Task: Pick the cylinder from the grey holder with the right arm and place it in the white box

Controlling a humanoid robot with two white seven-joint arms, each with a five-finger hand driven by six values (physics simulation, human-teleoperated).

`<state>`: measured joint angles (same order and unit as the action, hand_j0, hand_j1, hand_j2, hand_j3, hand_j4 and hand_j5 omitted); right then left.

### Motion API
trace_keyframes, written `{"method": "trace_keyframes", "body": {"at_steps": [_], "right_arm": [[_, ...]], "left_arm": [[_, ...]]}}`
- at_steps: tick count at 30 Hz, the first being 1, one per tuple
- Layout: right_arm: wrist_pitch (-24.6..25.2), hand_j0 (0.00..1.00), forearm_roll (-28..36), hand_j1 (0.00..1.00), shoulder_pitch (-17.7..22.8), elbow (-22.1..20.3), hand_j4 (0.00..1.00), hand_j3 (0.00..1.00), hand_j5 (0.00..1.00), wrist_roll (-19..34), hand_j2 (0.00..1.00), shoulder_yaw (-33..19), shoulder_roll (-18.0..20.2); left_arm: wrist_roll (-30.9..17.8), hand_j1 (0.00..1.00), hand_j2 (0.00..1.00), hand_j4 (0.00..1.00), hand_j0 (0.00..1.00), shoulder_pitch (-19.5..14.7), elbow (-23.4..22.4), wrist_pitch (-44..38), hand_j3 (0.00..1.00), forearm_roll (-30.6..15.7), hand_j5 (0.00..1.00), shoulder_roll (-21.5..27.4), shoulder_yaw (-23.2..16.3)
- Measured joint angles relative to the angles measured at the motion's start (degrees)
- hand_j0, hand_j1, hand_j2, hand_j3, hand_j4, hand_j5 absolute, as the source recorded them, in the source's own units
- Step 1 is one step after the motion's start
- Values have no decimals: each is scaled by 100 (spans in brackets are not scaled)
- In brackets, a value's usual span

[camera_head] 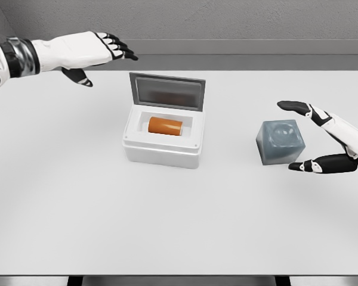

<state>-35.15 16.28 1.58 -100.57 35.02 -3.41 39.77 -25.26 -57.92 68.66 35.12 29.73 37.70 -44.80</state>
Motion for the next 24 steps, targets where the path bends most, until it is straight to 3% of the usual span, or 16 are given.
{"method": "trace_keyframes", "body": {"at_steps": [11, 24], "right_arm": [[0, 100, -14, 100, 9, -9, 100, 100, 100, 0, 100, 7, -1], [0, 100, -15, 100, 9, -10, 100, 100, 100, 0, 100, 4, -1]], "left_arm": [[0, 100, 100, 100, 100, 35, -320, 0, 100, 216, 100, -382, -23], [0, 100, 100, 100, 100, 123, -398, 0, 100, 254, 100, -427, -93]]}}
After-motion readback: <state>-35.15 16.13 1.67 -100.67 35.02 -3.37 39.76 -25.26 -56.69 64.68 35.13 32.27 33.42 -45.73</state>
